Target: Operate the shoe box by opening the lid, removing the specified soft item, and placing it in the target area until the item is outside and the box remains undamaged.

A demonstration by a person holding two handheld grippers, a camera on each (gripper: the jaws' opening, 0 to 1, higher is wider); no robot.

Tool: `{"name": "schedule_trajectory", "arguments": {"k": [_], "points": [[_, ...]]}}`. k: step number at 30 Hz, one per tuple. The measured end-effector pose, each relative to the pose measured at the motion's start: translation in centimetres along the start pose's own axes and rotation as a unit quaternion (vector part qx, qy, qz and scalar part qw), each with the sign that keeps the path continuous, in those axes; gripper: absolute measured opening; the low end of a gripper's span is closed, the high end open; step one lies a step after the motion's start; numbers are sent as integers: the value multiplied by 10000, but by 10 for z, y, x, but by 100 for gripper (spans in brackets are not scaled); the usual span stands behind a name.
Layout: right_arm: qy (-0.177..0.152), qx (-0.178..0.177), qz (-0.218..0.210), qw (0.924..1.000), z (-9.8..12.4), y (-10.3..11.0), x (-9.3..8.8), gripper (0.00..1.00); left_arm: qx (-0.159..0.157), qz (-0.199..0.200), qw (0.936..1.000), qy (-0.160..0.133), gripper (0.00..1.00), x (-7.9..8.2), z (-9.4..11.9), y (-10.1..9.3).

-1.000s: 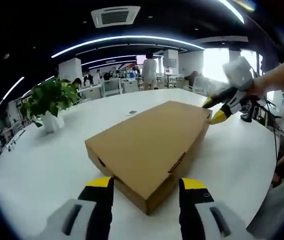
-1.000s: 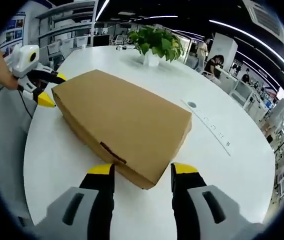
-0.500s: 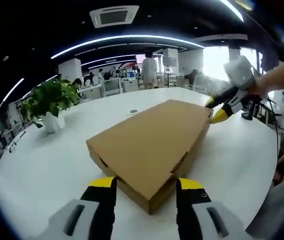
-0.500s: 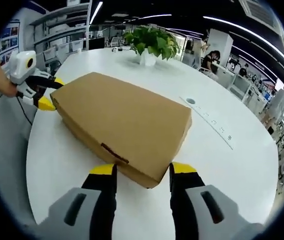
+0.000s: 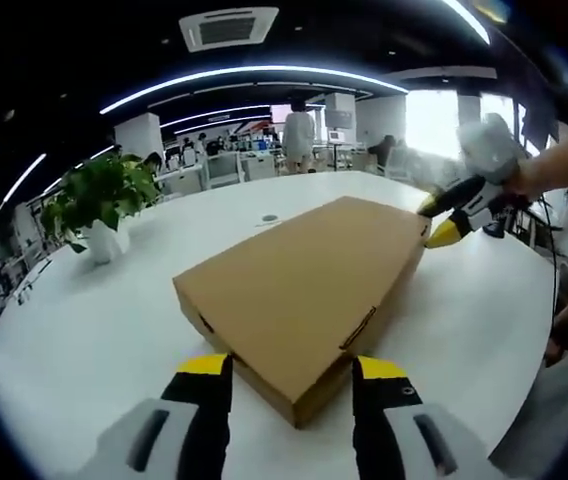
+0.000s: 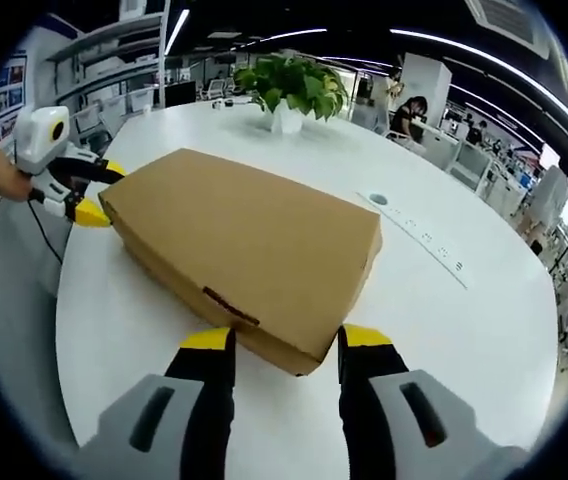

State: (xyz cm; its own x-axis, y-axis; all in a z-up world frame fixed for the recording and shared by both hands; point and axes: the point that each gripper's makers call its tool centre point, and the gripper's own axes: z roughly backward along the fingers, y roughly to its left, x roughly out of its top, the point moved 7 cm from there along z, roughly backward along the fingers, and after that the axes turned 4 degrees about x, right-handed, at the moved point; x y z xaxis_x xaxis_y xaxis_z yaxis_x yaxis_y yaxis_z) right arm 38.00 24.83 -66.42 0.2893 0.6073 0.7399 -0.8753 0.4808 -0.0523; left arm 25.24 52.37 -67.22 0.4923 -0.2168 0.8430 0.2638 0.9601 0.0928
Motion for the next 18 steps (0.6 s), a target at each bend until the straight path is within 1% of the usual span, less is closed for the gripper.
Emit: {"name": "schedule_trajectory", "arguments": {"k": [4, 7, 18], "points": [[-16, -58, -50, 10000, -1, 8, 1, 37, -40, -5, 10000, 30, 48, -2, 2, 7], [-34, -84, -88, 9999, -3, 15, 2, 37, -102, 98, 9999, 28, 49, -2, 3, 14], [-108, -246, -295, 9992, -9, 41, 8, 36, -173, 57, 9998, 94, 49, -9, 10, 34]]}}
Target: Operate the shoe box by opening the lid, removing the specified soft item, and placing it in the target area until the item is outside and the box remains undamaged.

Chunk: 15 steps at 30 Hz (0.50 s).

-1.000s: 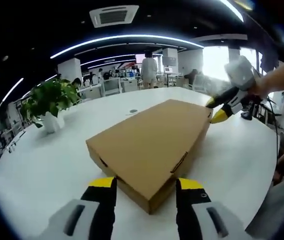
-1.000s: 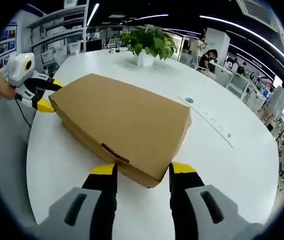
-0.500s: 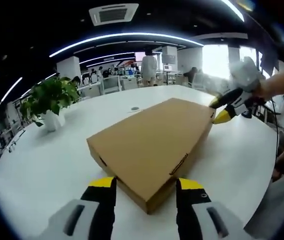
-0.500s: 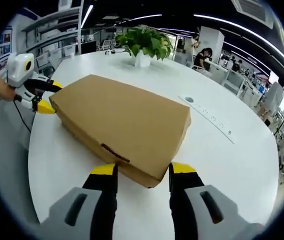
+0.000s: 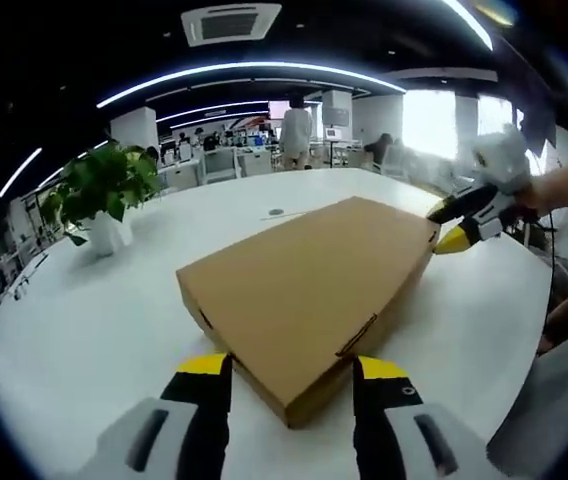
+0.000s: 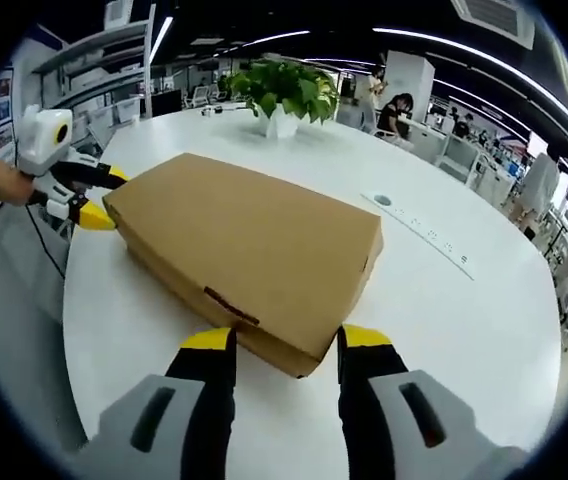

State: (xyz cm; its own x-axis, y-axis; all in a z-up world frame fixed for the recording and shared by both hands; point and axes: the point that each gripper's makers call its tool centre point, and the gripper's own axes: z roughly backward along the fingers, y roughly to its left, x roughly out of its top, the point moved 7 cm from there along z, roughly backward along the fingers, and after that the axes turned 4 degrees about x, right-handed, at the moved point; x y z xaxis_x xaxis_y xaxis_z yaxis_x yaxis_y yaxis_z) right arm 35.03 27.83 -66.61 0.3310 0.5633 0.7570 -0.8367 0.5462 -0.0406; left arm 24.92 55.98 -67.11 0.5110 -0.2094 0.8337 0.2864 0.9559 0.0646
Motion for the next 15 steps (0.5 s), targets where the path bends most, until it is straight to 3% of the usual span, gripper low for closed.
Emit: {"name": "schedule_trajectory", "arguments": {"k": [15], "points": [[-80, -149, -197, 9997, -5, 37, 6, 33, -254, -144, 9995, 94, 47, -7, 8, 37]]}}
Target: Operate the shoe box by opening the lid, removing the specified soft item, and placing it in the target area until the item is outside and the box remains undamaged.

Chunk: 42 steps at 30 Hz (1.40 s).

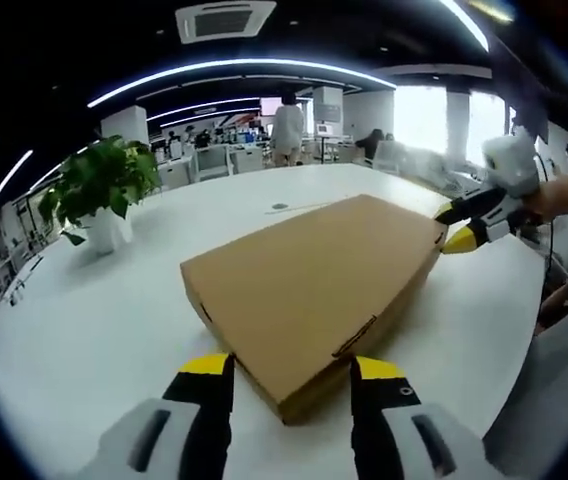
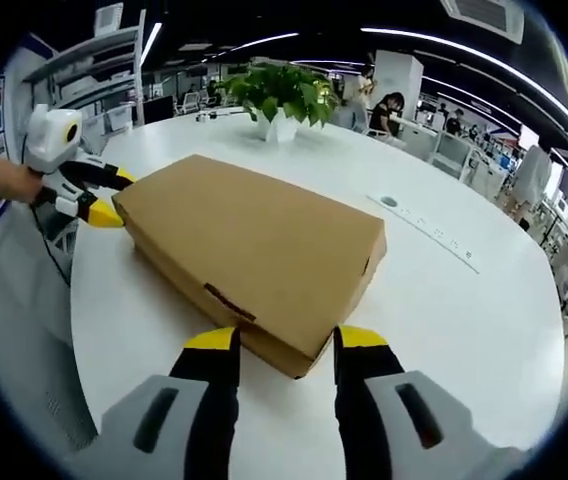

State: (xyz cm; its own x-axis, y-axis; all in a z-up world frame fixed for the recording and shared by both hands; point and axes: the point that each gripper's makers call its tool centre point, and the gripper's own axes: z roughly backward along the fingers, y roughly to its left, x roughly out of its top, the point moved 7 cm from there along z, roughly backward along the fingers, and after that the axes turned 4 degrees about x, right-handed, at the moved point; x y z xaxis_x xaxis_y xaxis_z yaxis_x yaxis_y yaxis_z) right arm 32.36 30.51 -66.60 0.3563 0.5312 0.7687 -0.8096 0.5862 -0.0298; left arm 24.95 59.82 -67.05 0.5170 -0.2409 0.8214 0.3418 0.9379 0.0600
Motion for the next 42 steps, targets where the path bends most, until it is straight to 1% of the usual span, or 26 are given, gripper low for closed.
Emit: {"name": "schedule_trajectory", "arguments": {"k": [14, 16, 19, 26, 34, 42], "points": [[-40, -262, -239, 9994, -4, 33, 2, 31, -418, -285, 9986, 158, 47, -3, 3, 32], [-49, -280, -286, 9992, -4, 39, 3, 31, -436, -204, 9987, 159, 48, -3, 4, 36], [-52, -343, -304, 9989, -5, 49, 3, 30, -501, -284, 9982, 189, 48, -6, 4, 43], [-52, -377, -355, 9986, -6, 67, 4, 29, -679, -433, 9963, 303, 48, -9, 9, 57], [-91, -374, -427, 9983, -5, 85, 4, 27, -846, -573, 9940, 379, 48, -13, 15, 69], [-112, -346, -465, 9983, -3, 103, 3, 27, -941, -572, 9930, 417, 47, -17, 27, 70]]}}
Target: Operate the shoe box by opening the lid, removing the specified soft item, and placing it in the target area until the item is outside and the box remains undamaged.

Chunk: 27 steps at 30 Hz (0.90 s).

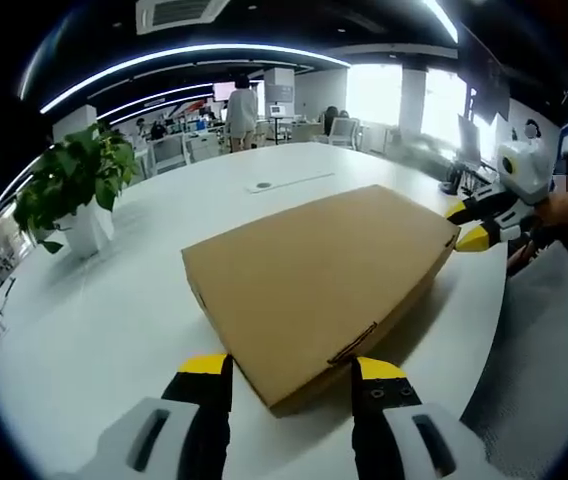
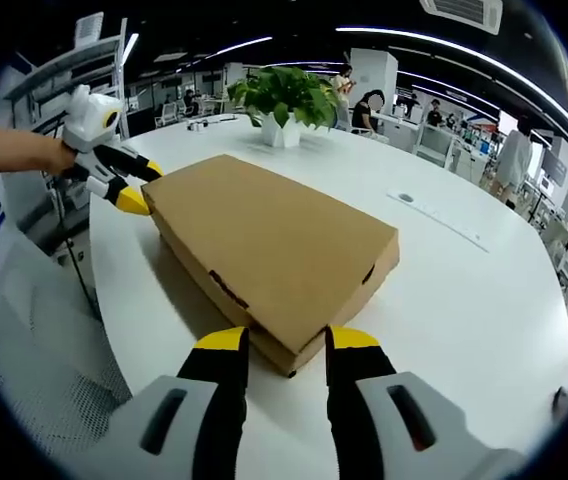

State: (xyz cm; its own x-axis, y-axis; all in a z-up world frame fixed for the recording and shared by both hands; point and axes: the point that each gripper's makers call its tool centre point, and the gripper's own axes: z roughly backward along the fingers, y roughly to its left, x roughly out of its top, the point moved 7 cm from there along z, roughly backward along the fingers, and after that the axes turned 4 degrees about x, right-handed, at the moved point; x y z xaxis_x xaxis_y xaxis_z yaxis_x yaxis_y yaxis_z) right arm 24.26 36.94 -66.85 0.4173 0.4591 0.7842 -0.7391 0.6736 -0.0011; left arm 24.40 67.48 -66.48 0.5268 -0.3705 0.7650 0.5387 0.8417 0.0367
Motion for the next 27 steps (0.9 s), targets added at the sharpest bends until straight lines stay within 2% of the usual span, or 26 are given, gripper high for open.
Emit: {"name": "schedule_trajectory", "arguments": {"k": [16, 27], "points": [[-63, 140, -55, 9999, 0, 27, 1, 27, -42, 34, 10000, 81, 46, -15, 22, 3], [-52, 242, -15, 9997, 0, 32, 2, 28, -89, 38, 9999, 120, 46, -20, 29, 7]]}}
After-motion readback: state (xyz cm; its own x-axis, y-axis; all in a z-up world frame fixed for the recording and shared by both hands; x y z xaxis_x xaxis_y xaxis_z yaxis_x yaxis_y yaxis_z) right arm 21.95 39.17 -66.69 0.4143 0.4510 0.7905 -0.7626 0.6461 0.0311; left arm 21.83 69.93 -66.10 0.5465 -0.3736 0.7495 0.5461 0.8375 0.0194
